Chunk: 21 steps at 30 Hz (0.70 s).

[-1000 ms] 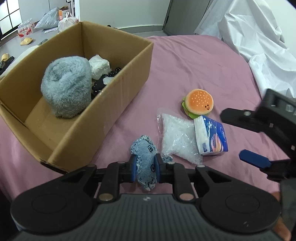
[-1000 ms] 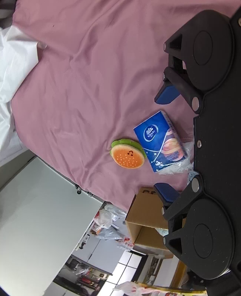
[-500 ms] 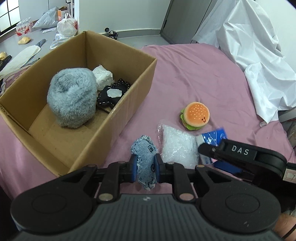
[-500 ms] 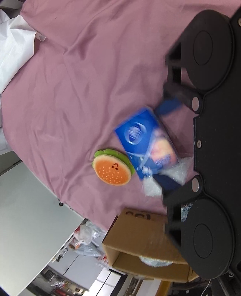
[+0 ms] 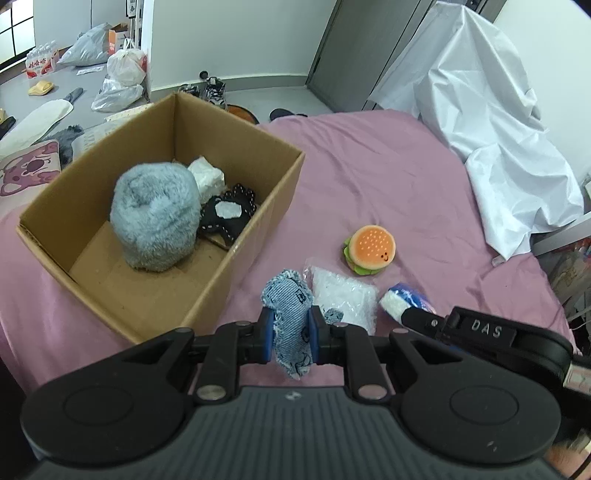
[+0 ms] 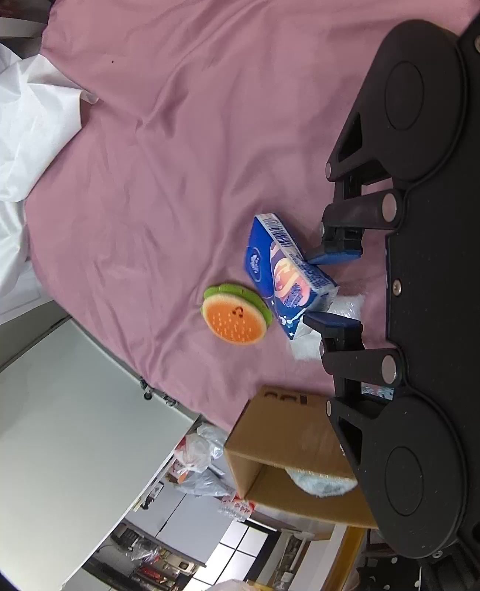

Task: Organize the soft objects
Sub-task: 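Lift the flat plush with the left tool while the right tool grasps the tissue pack, then carry both items over the box and open both tools inside it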

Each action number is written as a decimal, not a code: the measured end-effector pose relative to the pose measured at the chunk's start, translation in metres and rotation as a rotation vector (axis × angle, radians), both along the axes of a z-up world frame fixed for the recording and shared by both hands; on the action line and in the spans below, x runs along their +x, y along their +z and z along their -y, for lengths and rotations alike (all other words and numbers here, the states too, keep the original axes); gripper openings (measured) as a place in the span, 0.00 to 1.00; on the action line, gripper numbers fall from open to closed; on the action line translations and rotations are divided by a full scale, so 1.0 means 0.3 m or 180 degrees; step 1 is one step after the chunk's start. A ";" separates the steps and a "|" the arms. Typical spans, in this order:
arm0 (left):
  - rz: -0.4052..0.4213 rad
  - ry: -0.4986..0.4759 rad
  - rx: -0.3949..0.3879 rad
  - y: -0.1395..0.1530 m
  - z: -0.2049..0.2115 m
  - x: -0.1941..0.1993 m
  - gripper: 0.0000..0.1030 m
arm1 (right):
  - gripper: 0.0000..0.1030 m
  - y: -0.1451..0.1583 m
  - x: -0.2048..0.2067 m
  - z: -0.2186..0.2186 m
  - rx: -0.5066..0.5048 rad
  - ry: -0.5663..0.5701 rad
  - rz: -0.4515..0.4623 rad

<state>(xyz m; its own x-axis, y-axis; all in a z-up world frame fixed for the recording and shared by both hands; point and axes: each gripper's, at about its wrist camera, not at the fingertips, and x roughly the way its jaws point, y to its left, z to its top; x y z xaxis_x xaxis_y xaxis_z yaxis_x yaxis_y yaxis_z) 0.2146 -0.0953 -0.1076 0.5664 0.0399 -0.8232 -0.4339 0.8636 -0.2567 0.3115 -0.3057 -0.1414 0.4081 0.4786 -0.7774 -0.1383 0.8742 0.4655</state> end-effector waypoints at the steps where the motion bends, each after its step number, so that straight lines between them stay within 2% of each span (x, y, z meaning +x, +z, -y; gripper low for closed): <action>1: 0.0018 -0.0007 0.0002 0.008 -0.003 -0.005 0.17 | 0.25 0.009 -0.011 0.001 0.0018 0.0000 0.0017; 8: 0.0148 -0.0024 0.0002 0.065 -0.031 -0.041 0.17 | 0.15 0.069 -0.069 0.003 0.0110 -0.0015 0.0160; 16: 0.0248 0.0014 -0.0012 0.117 -0.062 -0.086 0.17 | 0.12 0.113 -0.143 0.018 0.0131 -0.0010 0.0211; 21: 0.0322 0.0038 -0.0035 0.150 -0.092 -0.113 0.17 | 0.11 0.137 -0.203 0.047 0.0299 -0.0155 0.0251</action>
<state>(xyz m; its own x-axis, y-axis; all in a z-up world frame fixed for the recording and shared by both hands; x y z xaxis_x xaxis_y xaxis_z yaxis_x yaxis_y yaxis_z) 0.1808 -0.0678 -0.0627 0.6462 0.0384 -0.7622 -0.4156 0.8554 -0.3092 0.2505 -0.3198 -0.1002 0.4907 0.5260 -0.6947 -0.1363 0.8337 0.5351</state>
